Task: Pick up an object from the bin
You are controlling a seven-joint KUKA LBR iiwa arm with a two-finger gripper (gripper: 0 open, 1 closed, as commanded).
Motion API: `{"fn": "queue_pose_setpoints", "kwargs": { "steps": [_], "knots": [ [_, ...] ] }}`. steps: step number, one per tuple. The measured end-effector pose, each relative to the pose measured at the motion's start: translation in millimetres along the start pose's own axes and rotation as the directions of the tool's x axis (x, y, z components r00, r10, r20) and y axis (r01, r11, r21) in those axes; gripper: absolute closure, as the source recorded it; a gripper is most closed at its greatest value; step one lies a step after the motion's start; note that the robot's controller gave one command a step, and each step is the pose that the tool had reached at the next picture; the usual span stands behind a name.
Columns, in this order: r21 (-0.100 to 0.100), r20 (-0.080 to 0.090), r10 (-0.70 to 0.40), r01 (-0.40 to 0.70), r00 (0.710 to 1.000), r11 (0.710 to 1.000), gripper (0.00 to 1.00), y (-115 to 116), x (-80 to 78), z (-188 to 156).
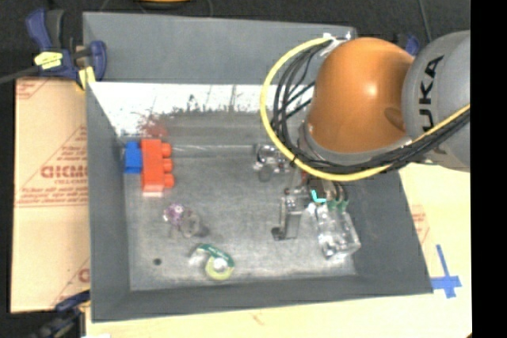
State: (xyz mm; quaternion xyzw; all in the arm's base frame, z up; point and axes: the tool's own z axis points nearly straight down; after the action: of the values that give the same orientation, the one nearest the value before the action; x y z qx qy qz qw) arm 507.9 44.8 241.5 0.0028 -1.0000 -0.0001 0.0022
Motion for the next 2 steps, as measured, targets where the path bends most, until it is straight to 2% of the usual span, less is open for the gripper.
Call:
{"fn": "queue_pose_setpoints", "kwargs": {
  "steps": [1, 2],
  "knots": [
    [-0.001, 0.002, -0.137, 0.137, 0.991, 0.991, 0.0, 73.6, 17.0, 56.8],
    [0.004, 0.012, -0.363, 0.363, 0.932, 0.932, 0.0, 72.5, 29.0, 157.2]
  ]
}}
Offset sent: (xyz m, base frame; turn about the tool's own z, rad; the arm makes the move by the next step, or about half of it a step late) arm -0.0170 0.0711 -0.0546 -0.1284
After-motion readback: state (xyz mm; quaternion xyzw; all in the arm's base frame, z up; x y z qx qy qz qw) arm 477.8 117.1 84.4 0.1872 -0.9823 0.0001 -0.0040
